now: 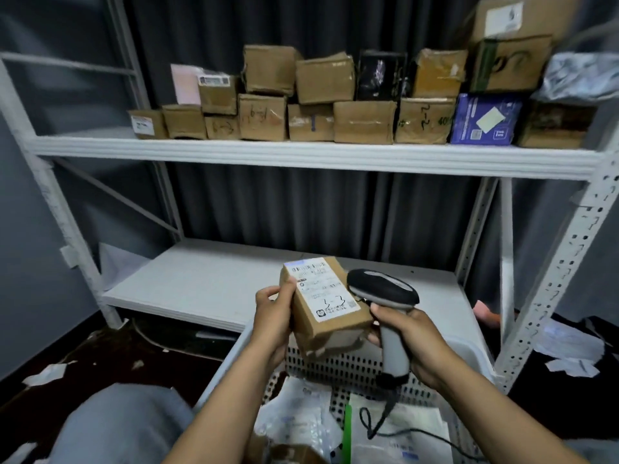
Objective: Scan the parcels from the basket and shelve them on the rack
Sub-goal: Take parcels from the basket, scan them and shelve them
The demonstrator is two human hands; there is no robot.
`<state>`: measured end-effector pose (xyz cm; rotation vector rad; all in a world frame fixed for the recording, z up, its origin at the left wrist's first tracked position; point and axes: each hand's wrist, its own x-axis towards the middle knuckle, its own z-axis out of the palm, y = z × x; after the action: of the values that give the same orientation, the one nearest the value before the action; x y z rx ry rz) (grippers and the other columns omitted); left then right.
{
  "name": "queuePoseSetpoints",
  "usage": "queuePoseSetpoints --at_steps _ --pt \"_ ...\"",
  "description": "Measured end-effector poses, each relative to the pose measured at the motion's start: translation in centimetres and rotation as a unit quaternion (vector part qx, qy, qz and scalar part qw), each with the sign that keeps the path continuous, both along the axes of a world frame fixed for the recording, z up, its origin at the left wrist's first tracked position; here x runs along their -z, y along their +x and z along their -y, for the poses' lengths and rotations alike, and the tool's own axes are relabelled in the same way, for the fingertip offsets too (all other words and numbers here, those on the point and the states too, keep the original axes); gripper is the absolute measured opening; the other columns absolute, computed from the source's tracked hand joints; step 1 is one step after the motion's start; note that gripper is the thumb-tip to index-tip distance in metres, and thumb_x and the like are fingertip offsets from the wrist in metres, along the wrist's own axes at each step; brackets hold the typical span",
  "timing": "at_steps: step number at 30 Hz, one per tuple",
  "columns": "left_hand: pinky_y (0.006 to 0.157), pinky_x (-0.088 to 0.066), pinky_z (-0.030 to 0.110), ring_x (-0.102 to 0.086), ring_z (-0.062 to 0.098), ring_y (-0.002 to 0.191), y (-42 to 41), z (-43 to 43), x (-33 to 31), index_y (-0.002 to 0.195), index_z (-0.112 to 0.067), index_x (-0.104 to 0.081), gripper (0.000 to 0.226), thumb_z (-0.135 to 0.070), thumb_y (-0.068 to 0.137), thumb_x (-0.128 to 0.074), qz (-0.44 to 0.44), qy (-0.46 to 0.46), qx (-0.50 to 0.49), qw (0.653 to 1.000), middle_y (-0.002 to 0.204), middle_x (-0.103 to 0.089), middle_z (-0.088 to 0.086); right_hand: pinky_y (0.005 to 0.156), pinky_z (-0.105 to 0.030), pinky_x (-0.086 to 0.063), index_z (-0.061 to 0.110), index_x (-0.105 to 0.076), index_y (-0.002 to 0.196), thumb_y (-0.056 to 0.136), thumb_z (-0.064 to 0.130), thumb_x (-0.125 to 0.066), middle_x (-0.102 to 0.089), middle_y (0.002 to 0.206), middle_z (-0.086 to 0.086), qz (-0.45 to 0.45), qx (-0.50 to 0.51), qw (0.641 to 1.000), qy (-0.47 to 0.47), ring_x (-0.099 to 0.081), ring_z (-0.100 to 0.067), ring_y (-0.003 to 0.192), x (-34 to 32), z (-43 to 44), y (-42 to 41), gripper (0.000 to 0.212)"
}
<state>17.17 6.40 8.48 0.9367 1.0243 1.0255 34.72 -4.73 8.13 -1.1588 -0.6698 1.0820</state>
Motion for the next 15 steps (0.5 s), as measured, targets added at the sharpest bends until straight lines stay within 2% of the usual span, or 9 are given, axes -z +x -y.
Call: queuePoseSetpoints --at_steps 2,3,5,7,10,12,15 --pt "0.049 -0.049 0.022 -0.068 0.018 0.078 -0.9 -0.2 -2.6 0.122 -0.014 -0.052 0.035 -0.035 0.095 -0.056 0.008 0.025 0.026 0.999 0.106 -0.071 0.009 0.076 -0.030 -0.061 0.003 -0.066 0.111 0.088 0.008 -0.065 -0.074 0.104 -0.013 -0.008 -0.006 1.000 0.021 -0.070 -0.028 0.094 -2.5 -1.3 -1.3 0.023" --pt "0.051 -0.049 0.022 -0.069 0.015 0.076 -1.6 -0.2 -3.6 0.124 -0.021 -0.054 0.032 -0.036 0.095 -0.055 0.004 0.036 0.051 0.998 0.102 -0.073 0.003 0.079 -0.032 -0.060 0.003 -0.066 0.111 0.088 0.008 -0.066 -0.074 0.105 -0.013 -0.007 -0.007 1.000 0.029 -0.069 -0.029 0.095 -3.7 -1.9 -1.9 0.024" --pt "0.066 -0.051 0.029 -0.066 0.014 0.083 -3.3 -0.5 -5.9 0.124 -0.043 -0.053 0.029 -0.040 0.095 -0.053 -0.033 0.056 0.109 0.992 0.101 -0.073 -0.008 0.089 -0.039 -0.057 0.003 -0.067 0.111 0.086 0.010 -0.068 -0.074 0.104 -0.013 0.014 -0.006 0.999 0.038 -0.069 -0.029 0.096 -6.1 -3.6 -3.3 0.026" --pt "0.080 -0.054 0.039 -0.061 0.015 0.091 -5.2 -0.9 -8.2 0.118 -0.060 -0.044 0.032 -0.042 0.094 -0.054 -0.056 0.057 0.143 0.986 0.105 -0.067 -0.011 0.093 -0.043 -0.055 0.001 -0.068 0.110 0.085 0.011 -0.071 -0.075 0.098 -0.013 0.037 -0.004 0.998 0.049 -0.070 -0.026 0.091 -8.5 -5.2 -4.8 0.027" --pt "0.086 -0.056 0.042 -0.062 0.019 0.098 -8.1 -3.0 -10.9 0.132 -0.056 -0.035 0.049 -0.039 0.092 -0.059 -0.036 0.062 0.132 0.989 0.114 -0.062 -0.010 0.082 -0.037 -0.057 0.001 -0.069 0.107 0.084 0.010 -0.072 -0.075 0.094 -0.012 0.066 -0.021 0.995 0.076 -0.070 -0.022 0.083 -11.8 -7.5 -7.5 0.025" --pt "0.087 -0.055 0.044 -0.059 0.022 0.101 -9.9 -4.6 -12.6 0.134 -0.054 -0.036 0.054 -0.038 0.089 -0.062 -0.025 0.073 0.106 0.991 0.118 -0.061 -0.007 0.076 -0.033 -0.056 0.005 -0.072 0.104 0.083 0.011 -0.073 -0.076 0.095 -0.011 0.096 -0.027 0.990 0.095 -0.070 -0.020 0.082 -13.9 -9.0 -9.3 0.022" --pt "0.084 -0.054 0.045 -0.053 0.021 0.091 -12.2 -7.3 -15.2 0.134 -0.044 -0.044 0.053 -0.039 0.086 -0.066 -0.009 0.087 0.061 0.994 0.114 -0.061 -0.005 0.073 -0.034 -0.058 0.005 -0.073 0.101 0.081 0.012 -0.076 -0.075 0.096 -0.013 0.126 -0.040 0.985 0.108 -0.072 -0.026 0.083 -16.9 -11.8 -11.9 0.021"
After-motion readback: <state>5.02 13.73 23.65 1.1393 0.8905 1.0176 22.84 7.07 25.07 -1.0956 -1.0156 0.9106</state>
